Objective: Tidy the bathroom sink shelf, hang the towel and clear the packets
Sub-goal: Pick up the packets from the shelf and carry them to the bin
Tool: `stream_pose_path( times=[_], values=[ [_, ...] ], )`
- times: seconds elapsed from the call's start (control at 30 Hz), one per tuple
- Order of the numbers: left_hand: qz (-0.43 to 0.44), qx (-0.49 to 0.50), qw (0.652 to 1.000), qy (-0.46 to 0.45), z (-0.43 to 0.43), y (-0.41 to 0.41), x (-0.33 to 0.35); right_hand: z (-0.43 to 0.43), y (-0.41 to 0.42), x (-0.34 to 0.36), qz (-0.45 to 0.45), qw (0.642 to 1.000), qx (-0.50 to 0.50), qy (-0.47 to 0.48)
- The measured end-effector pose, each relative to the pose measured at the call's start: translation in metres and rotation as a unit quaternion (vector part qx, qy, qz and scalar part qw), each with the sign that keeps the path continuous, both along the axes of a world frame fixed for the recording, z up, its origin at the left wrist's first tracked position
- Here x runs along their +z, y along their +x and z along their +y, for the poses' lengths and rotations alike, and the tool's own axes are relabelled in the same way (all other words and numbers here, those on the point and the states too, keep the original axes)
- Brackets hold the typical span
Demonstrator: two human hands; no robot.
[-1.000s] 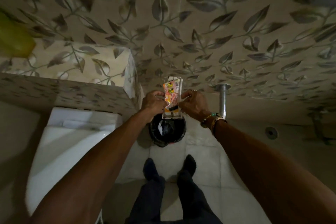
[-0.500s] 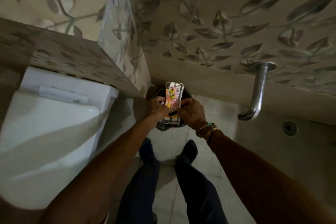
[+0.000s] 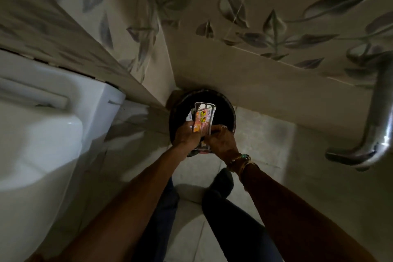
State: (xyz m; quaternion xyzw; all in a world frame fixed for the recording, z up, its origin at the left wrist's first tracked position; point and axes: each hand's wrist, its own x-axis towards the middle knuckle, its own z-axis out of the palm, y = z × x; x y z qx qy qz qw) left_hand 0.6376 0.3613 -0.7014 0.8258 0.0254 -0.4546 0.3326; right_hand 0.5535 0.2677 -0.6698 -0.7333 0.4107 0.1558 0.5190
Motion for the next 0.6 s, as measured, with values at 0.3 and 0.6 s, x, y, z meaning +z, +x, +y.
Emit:
stream_pose_path(
  times=[0.3, 0.6],
  values=[
    [0.02, -0.021, 0.999, -0.024, -0.006, 0.012, -0.065, -0.008, 0.014, -0.071, -0.007, 0.999, -0.021, 0.047],
    [0.036, -0.026, 0.998, -0.04, -0.012, 0.013, -0.123, -0.017, 0.018, -0.138, 0.057, 0.994, -0.048, 0.08]
  ],
)
